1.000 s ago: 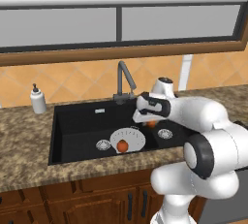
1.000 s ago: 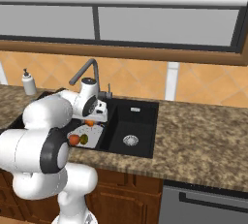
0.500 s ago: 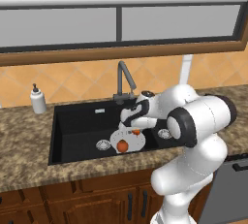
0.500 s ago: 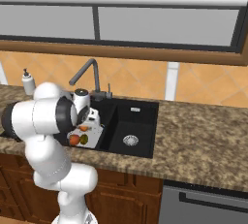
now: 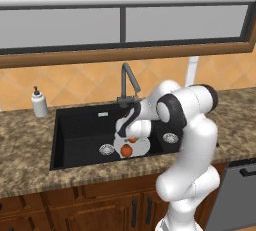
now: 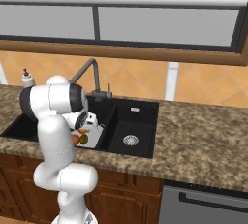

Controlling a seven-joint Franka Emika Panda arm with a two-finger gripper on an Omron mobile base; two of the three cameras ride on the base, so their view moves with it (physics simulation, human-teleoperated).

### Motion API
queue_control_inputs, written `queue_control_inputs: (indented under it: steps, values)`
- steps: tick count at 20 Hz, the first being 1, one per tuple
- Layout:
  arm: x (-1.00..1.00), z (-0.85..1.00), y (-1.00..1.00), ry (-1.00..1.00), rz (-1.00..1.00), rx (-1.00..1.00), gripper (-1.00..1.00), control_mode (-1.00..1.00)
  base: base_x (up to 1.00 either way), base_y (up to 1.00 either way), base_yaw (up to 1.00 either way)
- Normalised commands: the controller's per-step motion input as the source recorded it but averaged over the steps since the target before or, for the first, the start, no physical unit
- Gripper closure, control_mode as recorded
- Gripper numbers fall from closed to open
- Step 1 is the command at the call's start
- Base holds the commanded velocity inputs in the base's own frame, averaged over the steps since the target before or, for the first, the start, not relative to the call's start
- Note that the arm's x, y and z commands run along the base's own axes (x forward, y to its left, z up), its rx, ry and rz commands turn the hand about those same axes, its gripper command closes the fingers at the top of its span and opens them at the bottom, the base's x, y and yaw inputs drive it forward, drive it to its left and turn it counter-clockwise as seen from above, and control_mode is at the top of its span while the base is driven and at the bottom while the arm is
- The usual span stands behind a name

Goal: Put the colander in the sink, put the tangerine, orange, kiwi in the colander, and turn on the sink faucet and pour water over the colander.

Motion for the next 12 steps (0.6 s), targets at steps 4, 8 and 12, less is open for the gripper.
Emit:
queue_control_inputs:
  steps: [4,8,12]
  values:
    - [0.52,-0.37,0.15,0.00,0.00,0.00,1.00,-1.00,0.00,0.00,0.00]
    - [0.50,-0.32,0.07,0.00,0.00,0.00,1.00,-1.00,0.00,0.00,0.00]
    - [0.35,-0.27,0.07,0.00,0.00,0.00,1.00,-1.00,0.00,0.00,0.00]
